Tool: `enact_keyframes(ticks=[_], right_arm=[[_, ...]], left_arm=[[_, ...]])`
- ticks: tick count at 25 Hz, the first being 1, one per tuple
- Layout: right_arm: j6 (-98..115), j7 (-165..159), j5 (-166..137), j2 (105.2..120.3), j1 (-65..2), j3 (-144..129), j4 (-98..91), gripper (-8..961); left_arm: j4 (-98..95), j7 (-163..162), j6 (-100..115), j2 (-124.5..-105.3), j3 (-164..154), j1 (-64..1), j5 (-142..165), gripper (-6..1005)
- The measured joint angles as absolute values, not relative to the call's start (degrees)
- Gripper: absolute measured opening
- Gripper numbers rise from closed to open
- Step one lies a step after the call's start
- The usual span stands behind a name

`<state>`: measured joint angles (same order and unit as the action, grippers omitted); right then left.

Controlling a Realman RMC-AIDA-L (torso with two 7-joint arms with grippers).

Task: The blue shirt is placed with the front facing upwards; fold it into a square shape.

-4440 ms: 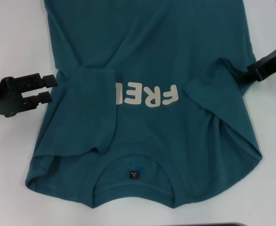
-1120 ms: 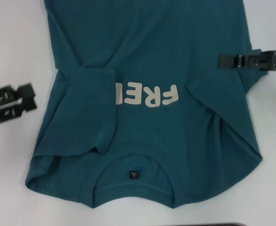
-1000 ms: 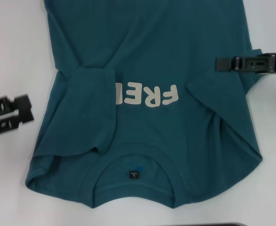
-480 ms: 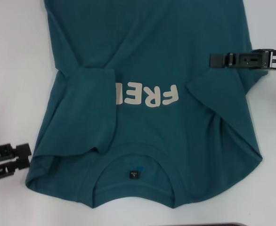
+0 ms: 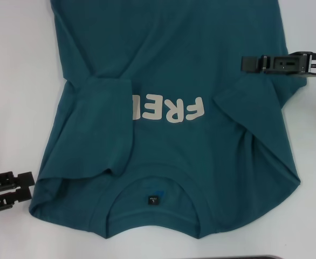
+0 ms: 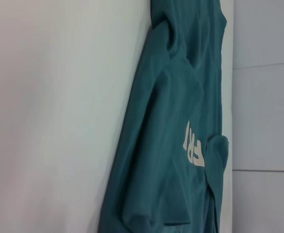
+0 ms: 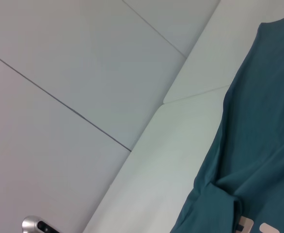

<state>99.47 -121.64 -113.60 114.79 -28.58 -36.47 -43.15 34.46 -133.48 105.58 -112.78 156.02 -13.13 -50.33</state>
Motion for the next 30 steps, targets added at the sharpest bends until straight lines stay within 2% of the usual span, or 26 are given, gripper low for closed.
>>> enact_keyframes(ticks=[17, 20, 25, 30], right_arm=[[99.0, -121.7, -113.3, 114.79, -28.7, -36.5, -43.1, 747], [99.0, -121.7, -113.2, 114.79, -28.7, -36.5, -43.1, 747], [99.0, -121.7, -113.3, 114.74, -28.8, -36.5, -43.1, 746], [99.0, -121.8, -113.5, 114.7, -28.7, -36.5, -43.0, 746]], left_arm=[[32.9, -127.2, 110.6, -113.67, 164.3, -16.2, -50.5, 578], [33.3, -130.7, 110.5, -113.18, 163.7, -15.8, -50.4, 751], [33.7, -132.7, 110.7, -112.34, 164.3, -14.0, -50.5, 864], [34.3, -134.6, 109.7, -112.16, 161.9, -13.4, -48.4, 870]])
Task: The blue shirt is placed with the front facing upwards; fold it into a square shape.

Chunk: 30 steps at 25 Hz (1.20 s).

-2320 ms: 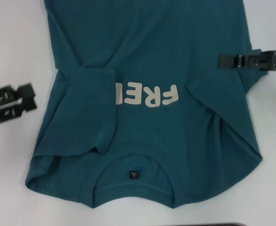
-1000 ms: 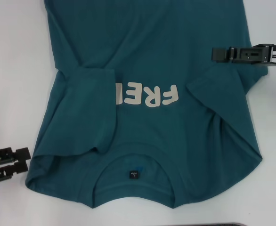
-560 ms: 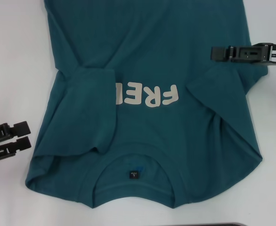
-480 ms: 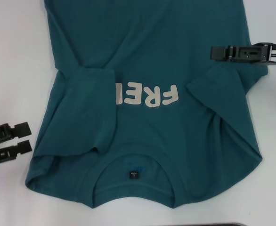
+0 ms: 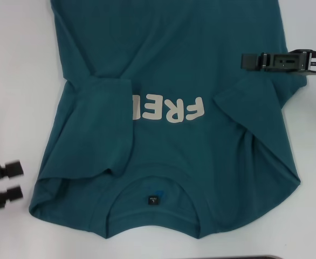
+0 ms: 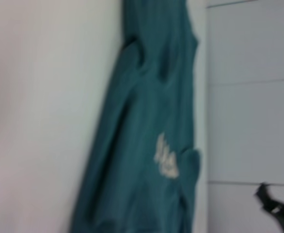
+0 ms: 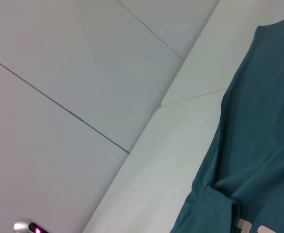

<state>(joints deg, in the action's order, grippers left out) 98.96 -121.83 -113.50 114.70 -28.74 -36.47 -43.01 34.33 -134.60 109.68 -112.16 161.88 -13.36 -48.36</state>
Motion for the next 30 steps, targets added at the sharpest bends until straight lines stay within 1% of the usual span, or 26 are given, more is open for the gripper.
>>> enact_keyframes(ticks=[4, 16, 25, 30], right_arm=[[99.0, -121.9, -113.5, 114.69, -28.7, -36.5, -43.0, 746], [98.5, -122.3, -113.6, 114.43, -28.7, -36.4, -42.5, 747], [97.9, -122.3, -113.3, 114.43, -28.6, -36.0, -42.4, 747], [97.9, -122.4, -113.3, 114.39, -28.5, -35.6, -42.4, 747]], left_arm=[[34.8, -135.8, 109.2, -112.15, 161.7, -13.6, -45.6, 871], [35.2, -139.2, 103.8, -113.27, 161.5, -13.8, -41.3, 871], [34.9, -139.3, 102.0, -113.52, 161.3, -14.0, -40.6, 870], [34.7, -139.3, 101.6, -114.14, 161.3, -14.5, -39.8, 870]])
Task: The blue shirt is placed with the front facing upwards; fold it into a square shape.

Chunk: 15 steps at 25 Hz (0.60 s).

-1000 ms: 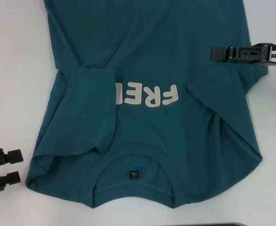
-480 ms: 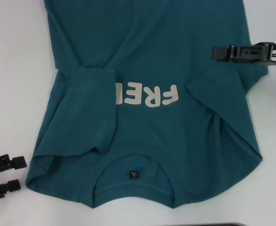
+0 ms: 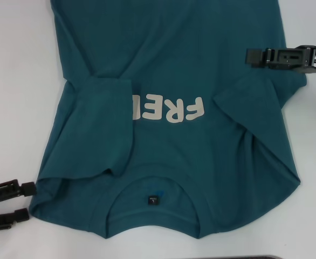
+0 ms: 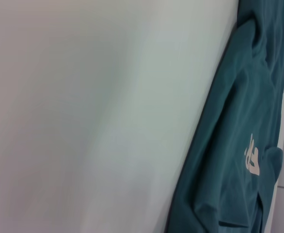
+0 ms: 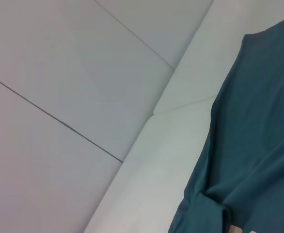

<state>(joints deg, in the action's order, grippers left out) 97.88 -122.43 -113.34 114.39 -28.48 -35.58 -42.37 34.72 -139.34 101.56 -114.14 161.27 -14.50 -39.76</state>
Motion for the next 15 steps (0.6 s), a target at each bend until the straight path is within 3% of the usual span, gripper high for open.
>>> enact_keyframes(ticks=[15], right_arm=[[98.2, -122.4, -113.4, 114.34, -28.4, -35.6, -42.4, 748]], left_arm=[[35.0, -139.6, 101.6, -115.1, 160.3, -16.5, -40.0, 871]])
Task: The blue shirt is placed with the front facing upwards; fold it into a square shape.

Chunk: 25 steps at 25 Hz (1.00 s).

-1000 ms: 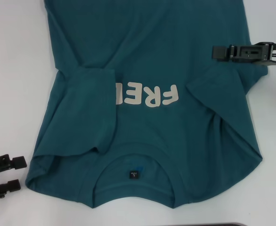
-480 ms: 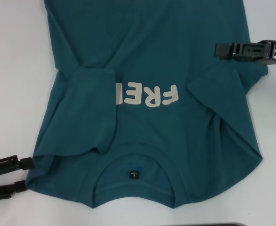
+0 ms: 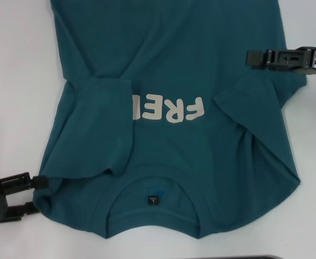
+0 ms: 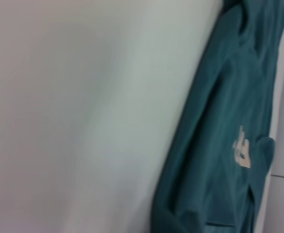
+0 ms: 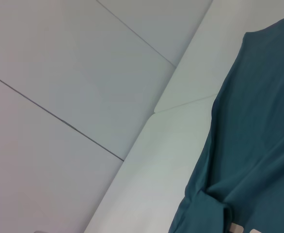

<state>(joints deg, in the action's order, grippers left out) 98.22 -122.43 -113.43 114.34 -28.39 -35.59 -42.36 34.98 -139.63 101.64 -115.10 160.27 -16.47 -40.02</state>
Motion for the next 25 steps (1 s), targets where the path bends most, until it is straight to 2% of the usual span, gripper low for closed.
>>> enact_keyframes(ticks=[10, 25], right_arm=[[98.2, -122.3, -113.5, 114.34, -28.4, -35.7, -42.4, 747], [97.9, -122.2, -113.6, 114.34, -28.3, -35.6, -42.4, 747]], left_arm=[[35.5, -139.2, 104.3, -115.42, 160.4, -17.9, -41.9, 871], [38.8, -140.8, 102.3, -115.27, 160.1, -16.6, -38.5, 834]])
